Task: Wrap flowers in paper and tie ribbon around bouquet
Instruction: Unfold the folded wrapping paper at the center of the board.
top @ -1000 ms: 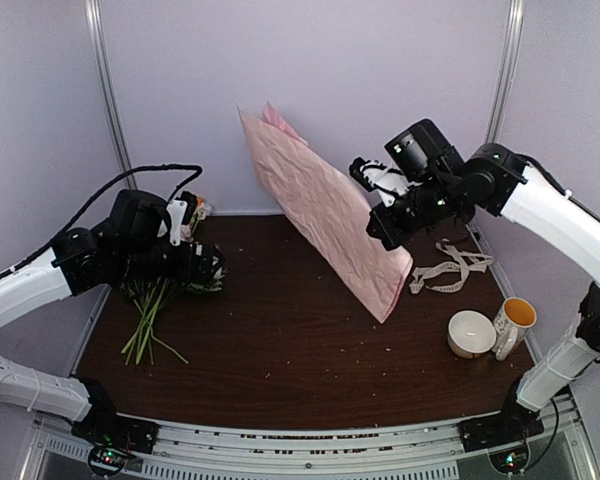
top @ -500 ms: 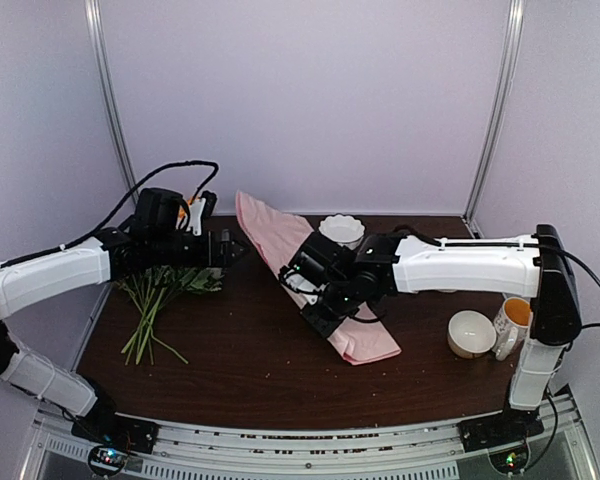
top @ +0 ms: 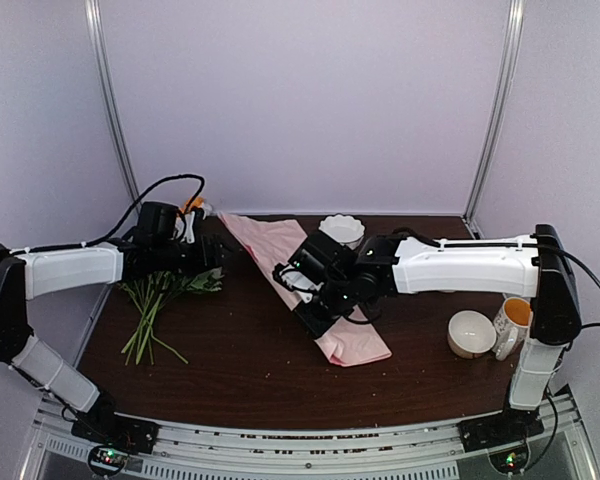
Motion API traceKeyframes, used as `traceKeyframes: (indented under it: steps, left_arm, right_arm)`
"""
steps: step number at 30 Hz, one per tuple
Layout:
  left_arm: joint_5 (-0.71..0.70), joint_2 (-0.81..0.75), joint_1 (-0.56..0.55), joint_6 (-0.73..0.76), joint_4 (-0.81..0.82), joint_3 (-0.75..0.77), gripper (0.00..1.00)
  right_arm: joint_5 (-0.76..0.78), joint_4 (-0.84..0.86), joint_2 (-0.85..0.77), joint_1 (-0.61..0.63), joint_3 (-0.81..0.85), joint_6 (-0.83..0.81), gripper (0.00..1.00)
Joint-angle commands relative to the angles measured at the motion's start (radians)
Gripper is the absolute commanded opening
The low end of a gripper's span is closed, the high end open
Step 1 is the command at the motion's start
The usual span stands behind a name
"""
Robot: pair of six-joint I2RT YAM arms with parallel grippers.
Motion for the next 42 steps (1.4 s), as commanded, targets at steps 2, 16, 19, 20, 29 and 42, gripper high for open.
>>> traceKeyframes:
  steps: [2, 16, 19, 20, 29, 42]
  left_arm:
    - [0.109, 0.035, 0.001, -0.041, 0.170, -0.002, 0.84]
    - [0.142, 0.170, 0.000, -0.119, 0.308, -0.005, 0.57]
    - [0.148, 0.184, 0.000, -0.114, 0.320, 0.006, 0.60]
    - [0.144, 0.187, 0.000, -0.110, 0.314, 0.007, 0.60]
    - [0.126, 0.149, 0.001, -0.118, 0.359, -0.029, 0.68]
    - [0.134, 0.254, 0.001, -0.122, 0.347, 0.001, 0.51]
  right_arm:
    - [-0.036, 0.026, 0.004, 0.000, -0.011, 0.022, 0.00]
    - [-0.018, 0.015, 0.012, 0.003, 0.001, 0.021, 0.00]
    - [-0.015, 0.011, 0.019, 0.003, 0.003, 0.013, 0.00]
    - [-0.009, 0.004, 0.023, 0.003, 0.005, 0.012, 0.00]
    - [-0.001, -0.013, 0.033, 0.004, 0.017, 0.014, 0.00]
    - [0.002, -0.008, 0.026, 0.009, 0.014, 0.016, 0.00]
